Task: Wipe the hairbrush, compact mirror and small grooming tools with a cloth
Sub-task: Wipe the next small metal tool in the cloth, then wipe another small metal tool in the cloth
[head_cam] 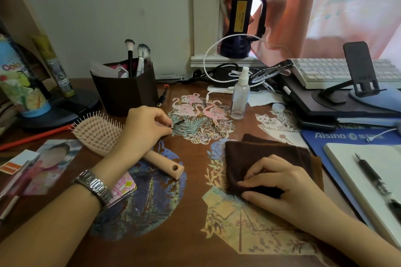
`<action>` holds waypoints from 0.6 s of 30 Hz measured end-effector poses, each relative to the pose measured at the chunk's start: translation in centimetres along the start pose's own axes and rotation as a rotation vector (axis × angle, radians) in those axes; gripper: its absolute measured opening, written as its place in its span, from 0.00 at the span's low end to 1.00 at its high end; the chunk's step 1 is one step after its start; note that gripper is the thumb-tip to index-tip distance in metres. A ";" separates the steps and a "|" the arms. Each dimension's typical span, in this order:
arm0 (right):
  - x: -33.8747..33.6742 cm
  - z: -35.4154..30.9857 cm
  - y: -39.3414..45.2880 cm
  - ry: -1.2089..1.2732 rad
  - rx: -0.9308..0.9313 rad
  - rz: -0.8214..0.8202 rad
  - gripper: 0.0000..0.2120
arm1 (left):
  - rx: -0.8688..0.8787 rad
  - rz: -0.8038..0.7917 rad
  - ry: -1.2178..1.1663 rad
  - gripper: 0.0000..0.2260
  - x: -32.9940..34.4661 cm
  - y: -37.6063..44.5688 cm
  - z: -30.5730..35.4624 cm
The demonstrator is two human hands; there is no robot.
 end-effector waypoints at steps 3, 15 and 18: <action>0.0 -0.1 0.0 -0.001 -0.002 -0.001 0.11 | 0.028 -0.003 0.037 0.04 0.2 -0.2 0.0; 0.0 -0.2 0.1 -0.007 0.008 0.008 0.11 | -0.005 -0.047 0.024 0.06 0.2 -0.3 0.1; 0.0 -0.1 0.0 -0.006 0.012 0.000 0.12 | 0.001 -0.051 0.015 0.07 0.3 -0.4 0.1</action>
Point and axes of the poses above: each hand's wrist, its own y-axis towards the middle knuckle, its own x-axis out of the palm, z = x × y, the point moved 3 cm from there along y, towards the middle knuckle, and after that the axes turned 11 degrees about -x, right-handed, at the moved point
